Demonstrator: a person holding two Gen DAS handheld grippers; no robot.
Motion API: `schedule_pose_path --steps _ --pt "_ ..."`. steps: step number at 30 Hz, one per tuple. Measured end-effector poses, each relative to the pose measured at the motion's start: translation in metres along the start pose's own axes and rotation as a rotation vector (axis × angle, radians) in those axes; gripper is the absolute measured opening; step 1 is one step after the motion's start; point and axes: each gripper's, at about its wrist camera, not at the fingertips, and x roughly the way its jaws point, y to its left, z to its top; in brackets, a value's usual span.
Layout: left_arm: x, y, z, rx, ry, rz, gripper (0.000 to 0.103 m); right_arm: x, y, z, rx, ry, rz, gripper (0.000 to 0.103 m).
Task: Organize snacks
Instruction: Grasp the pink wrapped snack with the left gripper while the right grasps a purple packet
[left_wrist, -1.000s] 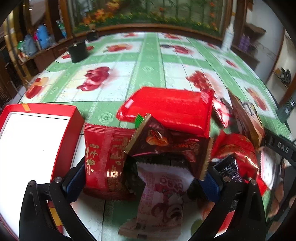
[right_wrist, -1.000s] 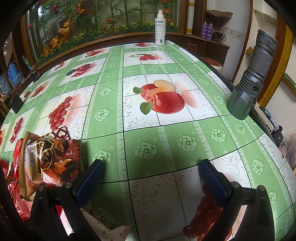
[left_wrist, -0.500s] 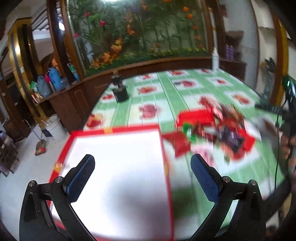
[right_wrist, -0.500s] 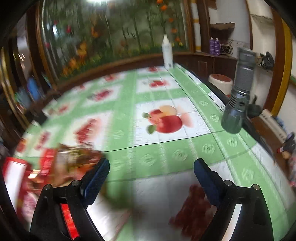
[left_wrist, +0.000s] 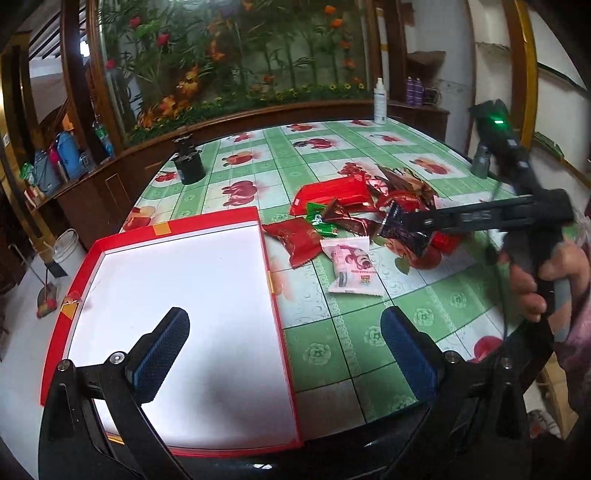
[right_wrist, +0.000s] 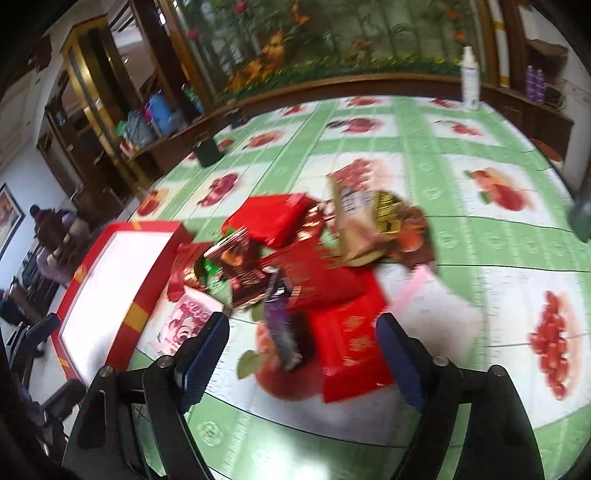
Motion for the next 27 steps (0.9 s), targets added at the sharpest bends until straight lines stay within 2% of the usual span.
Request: schedule_pose_path --steps 4,6,8,10,11,12,18,22,24,27 --pt "0.002 0.004 -0.001 -0.012 0.025 -0.002 0.103 0.011 0.007 -0.001 -0.001 -0.004 0.034 0.072" --pt "0.004 0.006 0.001 -0.029 0.034 -0.008 0.103 0.015 0.011 0.000 -0.016 0.011 0.064 0.057" --pt "0.006 0.006 0.004 -0.043 0.039 -0.015 0.103 0.027 0.015 -0.002 -0.041 0.065 0.071 0.048" --pt "0.007 0.004 0.008 -0.047 0.042 -0.036 0.103 0.025 0.014 -0.005 -0.061 0.058 0.073 0.039" --pt "0.009 0.001 0.011 -0.042 0.044 -0.043 0.103 0.023 0.010 -0.005 -0.048 0.062 0.081 0.025" --pt "0.010 -0.003 0.014 -0.031 0.045 -0.046 0.103 0.021 0.003 -0.007 -0.023 0.060 0.091 0.016" --pt "0.030 -0.038 0.038 0.071 0.068 -0.052 0.103 0.004 -0.042 -0.022 0.143 0.020 0.298 0.016" --pt "0.059 -0.056 0.048 0.093 0.127 -0.075 0.103 -0.023 -0.061 -0.020 0.208 -0.126 0.482 0.016" --pt "0.077 -0.061 0.051 0.081 0.171 -0.091 0.103 -0.029 -0.067 -0.021 0.235 -0.161 0.513 0.016" --pt "0.102 -0.059 0.050 0.029 0.257 -0.084 0.103 -0.026 -0.069 -0.017 0.257 -0.149 0.509 0.016"
